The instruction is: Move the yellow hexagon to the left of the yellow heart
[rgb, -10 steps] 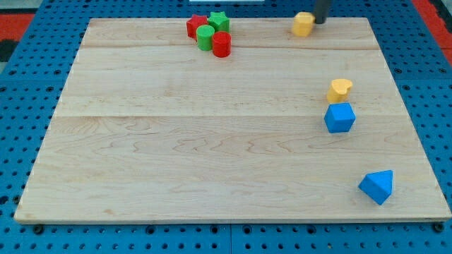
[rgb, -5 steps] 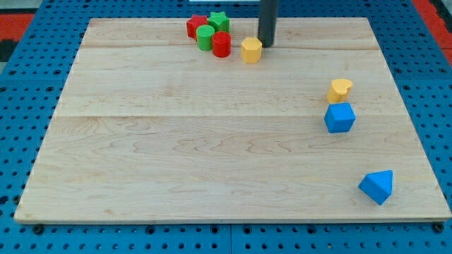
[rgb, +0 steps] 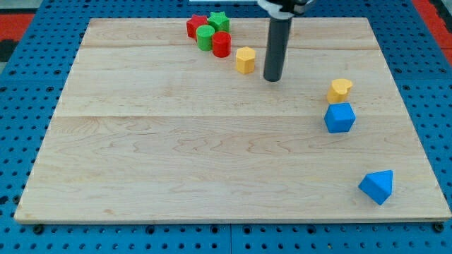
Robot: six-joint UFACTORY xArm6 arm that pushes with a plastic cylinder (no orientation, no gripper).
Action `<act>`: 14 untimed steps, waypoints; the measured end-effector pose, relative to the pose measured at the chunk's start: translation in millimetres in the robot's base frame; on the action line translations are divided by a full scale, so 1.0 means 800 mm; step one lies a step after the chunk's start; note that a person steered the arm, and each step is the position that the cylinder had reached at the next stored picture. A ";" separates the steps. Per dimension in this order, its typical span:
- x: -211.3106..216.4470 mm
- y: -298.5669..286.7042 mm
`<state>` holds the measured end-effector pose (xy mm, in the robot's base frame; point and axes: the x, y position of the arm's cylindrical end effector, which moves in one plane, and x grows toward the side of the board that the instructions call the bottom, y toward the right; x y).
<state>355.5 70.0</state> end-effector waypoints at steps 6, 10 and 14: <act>0.023 -0.173; 0.129 -0.267; 0.087 -0.299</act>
<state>425.4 -169.5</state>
